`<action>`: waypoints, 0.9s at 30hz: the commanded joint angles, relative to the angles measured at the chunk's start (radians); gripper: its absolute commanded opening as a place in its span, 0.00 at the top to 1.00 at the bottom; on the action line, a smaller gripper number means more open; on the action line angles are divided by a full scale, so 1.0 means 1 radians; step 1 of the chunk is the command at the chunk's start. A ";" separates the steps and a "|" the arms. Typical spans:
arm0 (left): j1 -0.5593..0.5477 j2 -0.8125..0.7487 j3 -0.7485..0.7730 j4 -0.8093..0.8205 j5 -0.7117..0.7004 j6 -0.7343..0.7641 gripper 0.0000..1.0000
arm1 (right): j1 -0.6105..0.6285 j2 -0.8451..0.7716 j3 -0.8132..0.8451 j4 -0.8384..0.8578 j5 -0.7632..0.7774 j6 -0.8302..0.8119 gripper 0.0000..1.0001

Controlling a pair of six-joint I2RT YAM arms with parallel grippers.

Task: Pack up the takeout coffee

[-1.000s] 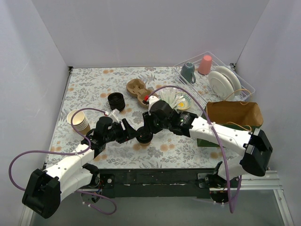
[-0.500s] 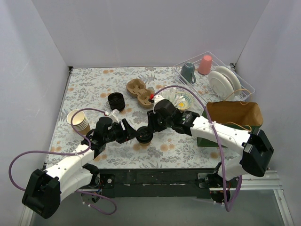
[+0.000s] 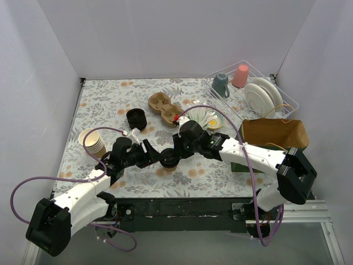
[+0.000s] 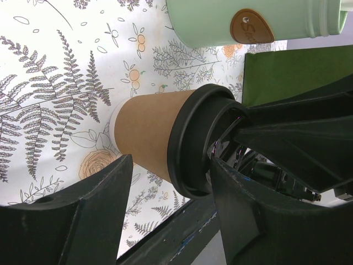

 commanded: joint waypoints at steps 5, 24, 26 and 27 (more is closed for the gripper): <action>-0.002 0.028 -0.042 -0.079 -0.076 0.027 0.44 | -0.005 -0.007 -0.100 0.045 -0.006 0.028 0.71; -0.002 0.054 -0.060 -0.130 -0.161 -0.006 0.47 | -0.003 0.004 -0.298 0.091 0.018 0.103 0.75; -0.002 0.053 -0.057 -0.133 -0.159 -0.008 0.47 | -0.005 -0.011 -0.267 0.079 0.018 0.094 0.75; -0.002 0.051 -0.055 -0.136 -0.158 -0.008 0.46 | -0.003 -0.016 -0.253 0.075 0.012 0.089 0.75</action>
